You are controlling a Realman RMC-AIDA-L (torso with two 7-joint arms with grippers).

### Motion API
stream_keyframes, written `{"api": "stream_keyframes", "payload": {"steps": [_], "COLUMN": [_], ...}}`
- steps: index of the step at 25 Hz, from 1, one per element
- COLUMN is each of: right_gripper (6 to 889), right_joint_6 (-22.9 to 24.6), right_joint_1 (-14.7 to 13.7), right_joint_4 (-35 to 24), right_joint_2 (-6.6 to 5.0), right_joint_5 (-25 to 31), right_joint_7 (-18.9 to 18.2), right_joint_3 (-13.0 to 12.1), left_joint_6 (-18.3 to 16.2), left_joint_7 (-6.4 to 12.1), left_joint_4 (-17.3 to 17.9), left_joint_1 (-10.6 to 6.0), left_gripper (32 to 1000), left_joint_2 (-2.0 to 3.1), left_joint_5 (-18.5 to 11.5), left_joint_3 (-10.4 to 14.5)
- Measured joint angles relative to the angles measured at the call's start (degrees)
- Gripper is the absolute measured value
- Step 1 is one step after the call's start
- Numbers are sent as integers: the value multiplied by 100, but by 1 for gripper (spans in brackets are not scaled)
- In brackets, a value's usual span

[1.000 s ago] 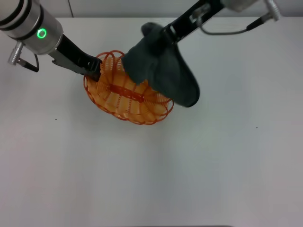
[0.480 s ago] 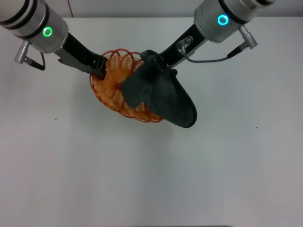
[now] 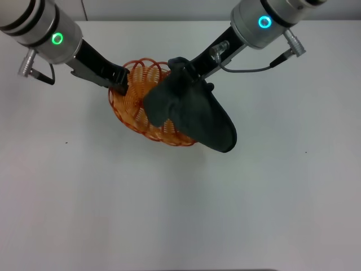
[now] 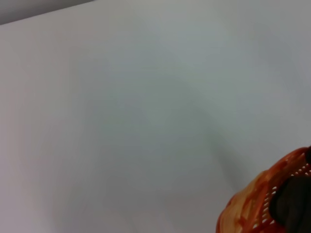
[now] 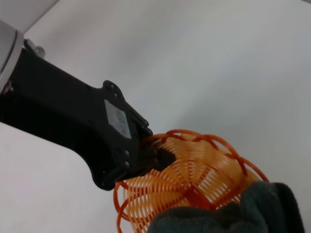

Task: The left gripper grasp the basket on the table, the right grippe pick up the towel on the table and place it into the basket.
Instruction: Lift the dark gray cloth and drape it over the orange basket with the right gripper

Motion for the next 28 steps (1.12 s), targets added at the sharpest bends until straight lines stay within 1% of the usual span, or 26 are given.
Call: {"api": "stream_keyframes", "payload": {"steps": [6, 11, 17, 23, 25, 28], "right_gripper": [276, 490, 609, 728, 847, 848], "right_joint_6": [-11, -13, 8, 42, 65, 106], "right_joint_1": [0, -1, -1, 5, 13, 27], "right_joint_4": [-11, 8, -25, -28, -32, -68], "right_joint_2": [-12, -20, -23, -25, -25, -25], "right_joint_5": [179, 221, 222, 222, 222, 222], "right_joint_7": [0, -1, -1, 3, 9, 21], "right_joint_3": [10, 11, 11, 13, 17, 19], "left_joint_6": [0, 19, 54, 57, 57, 56], "left_joint_7": [10, 16, 25, 38, 47, 71], "left_joint_4": [-15, -19, -96, -100, -101, -105], "left_joint_1": [33, 28, 33, 33, 34, 34], "left_gripper": [86, 86, 86, 86, 86, 86], "left_joint_2": [0, 0, 0, 0, 0, 0], "left_joint_5": [0, 0, 0, 0, 0, 0], "left_joint_3": [-9, -9, -9, -9, -9, -20]}}
